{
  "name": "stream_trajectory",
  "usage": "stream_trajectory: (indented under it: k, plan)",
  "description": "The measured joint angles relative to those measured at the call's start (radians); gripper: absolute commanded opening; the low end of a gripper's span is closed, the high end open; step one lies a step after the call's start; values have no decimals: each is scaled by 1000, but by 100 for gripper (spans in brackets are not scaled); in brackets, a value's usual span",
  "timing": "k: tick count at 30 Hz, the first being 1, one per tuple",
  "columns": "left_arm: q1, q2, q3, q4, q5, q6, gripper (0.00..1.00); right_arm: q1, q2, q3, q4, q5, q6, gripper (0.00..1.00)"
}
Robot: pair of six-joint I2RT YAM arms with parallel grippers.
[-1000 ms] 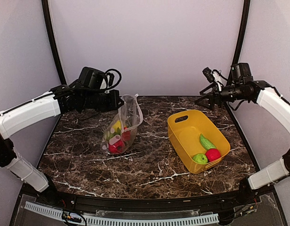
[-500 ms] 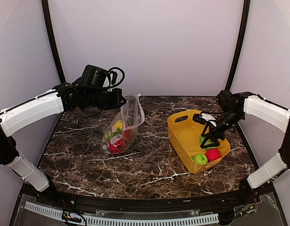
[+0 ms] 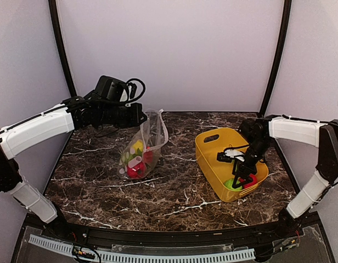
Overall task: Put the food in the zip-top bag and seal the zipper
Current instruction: Pick up the fake fruit from the bin.
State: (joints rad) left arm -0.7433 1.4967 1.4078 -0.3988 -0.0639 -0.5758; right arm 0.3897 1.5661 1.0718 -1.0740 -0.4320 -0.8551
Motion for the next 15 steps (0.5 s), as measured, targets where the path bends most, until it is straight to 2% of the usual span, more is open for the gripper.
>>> stream_trajectory:
  k: [4, 10, 15]
  plan:
    - [0, -1, 0, 0, 0, 0, 1, 9, 35, -12, 5, 3, 2, 82]
    - [0, -6, -7, 1, 0, 0, 1, 16, 80, -13, 11, -3, 14, 62]
    - [0, -21, -20, 1, 0, -1, 1, 17, 86, 11, -3, 5, 29, 56]
